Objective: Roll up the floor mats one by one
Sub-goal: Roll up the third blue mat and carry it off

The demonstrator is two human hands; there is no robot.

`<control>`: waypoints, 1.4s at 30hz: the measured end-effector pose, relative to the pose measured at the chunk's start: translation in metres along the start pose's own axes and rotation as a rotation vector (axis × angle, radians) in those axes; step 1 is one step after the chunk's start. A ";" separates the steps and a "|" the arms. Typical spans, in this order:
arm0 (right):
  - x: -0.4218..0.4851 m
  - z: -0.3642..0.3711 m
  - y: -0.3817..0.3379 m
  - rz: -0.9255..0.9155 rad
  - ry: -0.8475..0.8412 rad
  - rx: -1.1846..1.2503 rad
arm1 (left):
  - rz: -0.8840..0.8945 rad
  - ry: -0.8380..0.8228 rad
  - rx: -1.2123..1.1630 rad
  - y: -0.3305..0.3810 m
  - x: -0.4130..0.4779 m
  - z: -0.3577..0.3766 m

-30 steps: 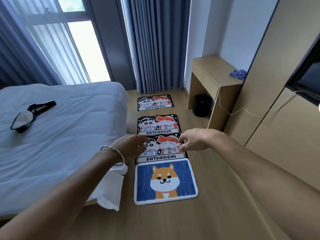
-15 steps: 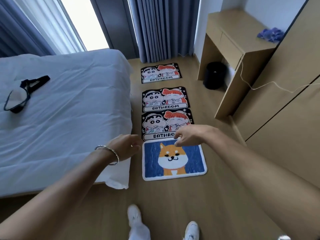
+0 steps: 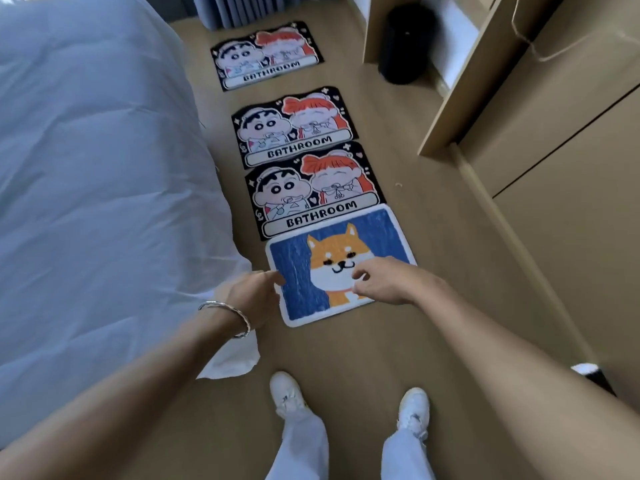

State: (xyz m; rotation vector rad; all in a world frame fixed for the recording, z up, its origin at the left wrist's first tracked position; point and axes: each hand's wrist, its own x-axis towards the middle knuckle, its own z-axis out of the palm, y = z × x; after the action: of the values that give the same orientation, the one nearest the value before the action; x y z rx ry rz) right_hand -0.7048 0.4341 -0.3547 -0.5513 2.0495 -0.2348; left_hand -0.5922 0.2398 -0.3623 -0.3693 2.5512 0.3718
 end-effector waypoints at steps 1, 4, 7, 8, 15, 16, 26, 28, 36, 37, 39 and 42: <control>0.014 0.010 0.006 0.008 0.015 0.022 | -0.003 -0.008 0.006 -0.003 0.013 0.014; 0.054 0.046 0.030 0.032 0.041 0.067 | -0.035 -0.035 0.012 -0.010 0.049 0.063; 0.091 0.086 0.061 0.064 0.049 0.115 | -0.055 -0.070 0.011 -0.015 0.077 0.121; 0.102 0.100 0.072 0.068 0.046 0.117 | -0.063 -0.086 0.022 -0.017 0.084 0.139; 0.162 0.181 0.146 0.069 0.005 0.104 | -0.126 -0.195 0.068 -0.024 0.114 0.243; 0.170 0.189 0.155 0.068 0.016 0.095 | -0.127 -0.205 0.069 -0.024 0.119 0.254; 0.287 0.251 0.227 0.044 0.066 0.063 | -0.075 -0.241 0.133 -0.038 0.207 0.381; 0.308 0.262 0.239 0.058 0.060 0.060 | -0.058 -0.279 0.174 -0.047 0.228 0.401; 0.403 0.283 0.263 0.036 0.102 0.046 | -0.049 -0.243 0.333 -0.091 0.297 0.460; 0.412 0.286 0.264 0.022 0.104 0.041 | -0.042 -0.237 0.361 -0.094 0.304 0.468; 0.426 0.294 0.270 0.006 0.109 0.038 | -0.008 -0.243 0.423 -0.096 0.315 0.486; 0.431 0.303 0.288 0.032 0.125 0.068 | 0.035 -0.250 0.502 -0.088 0.332 0.506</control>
State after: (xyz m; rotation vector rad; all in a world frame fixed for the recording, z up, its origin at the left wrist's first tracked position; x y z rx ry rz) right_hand -0.7155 0.5000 -0.9512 -0.4715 2.1611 -0.3265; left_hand -0.6011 0.2650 -0.9734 -0.0815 2.3015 -0.2027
